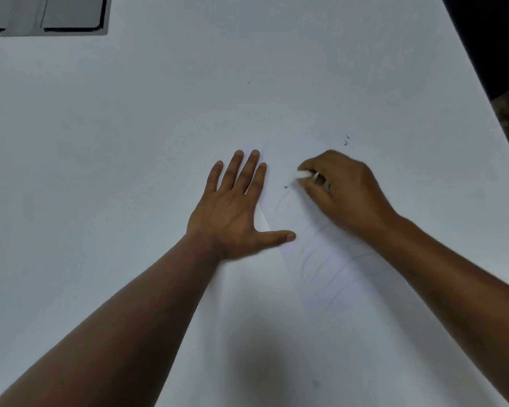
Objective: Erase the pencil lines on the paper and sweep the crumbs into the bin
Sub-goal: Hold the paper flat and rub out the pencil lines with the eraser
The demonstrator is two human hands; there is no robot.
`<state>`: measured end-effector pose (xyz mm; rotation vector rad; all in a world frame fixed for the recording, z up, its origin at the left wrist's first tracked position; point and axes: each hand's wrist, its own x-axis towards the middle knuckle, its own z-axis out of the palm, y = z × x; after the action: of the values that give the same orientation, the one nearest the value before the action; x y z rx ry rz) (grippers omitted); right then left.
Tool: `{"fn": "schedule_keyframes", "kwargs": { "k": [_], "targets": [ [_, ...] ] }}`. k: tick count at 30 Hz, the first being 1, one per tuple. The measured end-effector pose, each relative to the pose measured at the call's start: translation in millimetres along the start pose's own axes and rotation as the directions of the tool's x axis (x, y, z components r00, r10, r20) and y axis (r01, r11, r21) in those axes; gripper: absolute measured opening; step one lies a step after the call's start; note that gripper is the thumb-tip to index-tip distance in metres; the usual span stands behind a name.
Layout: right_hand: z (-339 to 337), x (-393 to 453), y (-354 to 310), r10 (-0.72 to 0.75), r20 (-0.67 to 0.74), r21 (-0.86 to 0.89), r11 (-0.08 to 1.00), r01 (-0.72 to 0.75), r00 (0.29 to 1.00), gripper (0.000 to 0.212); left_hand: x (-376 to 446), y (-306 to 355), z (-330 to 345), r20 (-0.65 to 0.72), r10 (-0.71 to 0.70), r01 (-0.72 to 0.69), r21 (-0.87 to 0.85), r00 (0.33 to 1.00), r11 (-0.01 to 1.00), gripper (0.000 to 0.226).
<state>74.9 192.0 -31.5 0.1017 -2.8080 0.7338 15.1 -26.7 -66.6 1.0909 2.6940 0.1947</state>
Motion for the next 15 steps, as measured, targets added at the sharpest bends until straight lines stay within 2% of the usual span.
{"fn": "schedule_keyframes", "kwargs": {
  "k": [4,8,10,11,12,13,15],
  "targets": [
    [12.0,-20.6,-18.1,-0.067,0.076,0.030,0.997,0.065,0.995,0.018,0.5,-0.2,2.0,0.005,0.028,-0.028,0.005,1.000,1.000,0.113],
    [18.5,-21.2,-21.5,-0.064,0.107,0.020,0.998,0.062,0.992,0.018,0.5,-0.7,1.8,-0.004,0.029,-0.029,0.002,1.000,1.000,0.112],
    [13.3,-14.5,-20.8,0.020,0.031,0.060,0.998,-0.022,0.999,0.015,-0.1,-0.7,1.5,-0.003,0.023,-0.023,0.002,1.000,1.000,0.115],
    [9.1,-10.0,-21.4,0.137,-0.010,0.144,0.980,-0.135,0.990,0.015,-0.3,-0.5,1.3,0.000,0.019,-0.019,0.002,1.000,1.000,0.117],
    [5.2,-4.8,-23.6,0.297,-0.003,0.284,0.916,-0.284,0.955,0.015,-0.4,-0.4,1.1,0.001,0.014,-0.014,0.002,1.000,1.000,0.119],
    [2.8,-0.1,-27.6,0.442,0.071,0.444,0.789,-0.425,0.894,0.014,-0.4,-0.1,0.8,-0.002,0.010,-0.010,0.001,1.000,1.000,0.121],
    [3.1,6.8,-37.0,0.566,0.258,0.629,0.516,-0.581,0.783,0.012,-0.6,0.6,0.9,-0.015,0.010,-0.010,-0.005,1.000,1.000,0.123]
  ]
}}
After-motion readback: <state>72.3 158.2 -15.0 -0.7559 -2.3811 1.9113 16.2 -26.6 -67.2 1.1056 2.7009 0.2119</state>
